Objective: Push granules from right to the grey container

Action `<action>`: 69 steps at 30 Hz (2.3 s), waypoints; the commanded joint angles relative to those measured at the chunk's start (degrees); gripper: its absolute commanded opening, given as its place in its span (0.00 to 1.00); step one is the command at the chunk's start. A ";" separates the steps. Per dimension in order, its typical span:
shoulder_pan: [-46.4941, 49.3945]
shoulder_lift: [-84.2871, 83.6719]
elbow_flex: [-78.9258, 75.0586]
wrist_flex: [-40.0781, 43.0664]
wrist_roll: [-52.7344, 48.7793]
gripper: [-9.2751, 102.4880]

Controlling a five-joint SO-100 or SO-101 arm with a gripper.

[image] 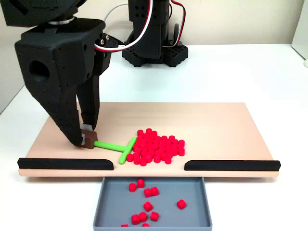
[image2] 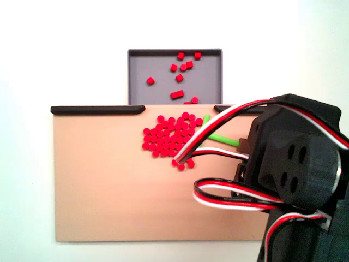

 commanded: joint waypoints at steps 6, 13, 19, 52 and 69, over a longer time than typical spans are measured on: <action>-0.70 1.85 -0.70 -0.18 5.10 0.08; -1.14 1.85 -0.70 -0.26 8.26 0.08; -1.41 1.93 -0.70 -0.18 10.81 0.08; -3.34 2.02 -0.70 -0.26 25.31 0.08; -4.92 2.20 -0.79 -0.26 35.77 0.08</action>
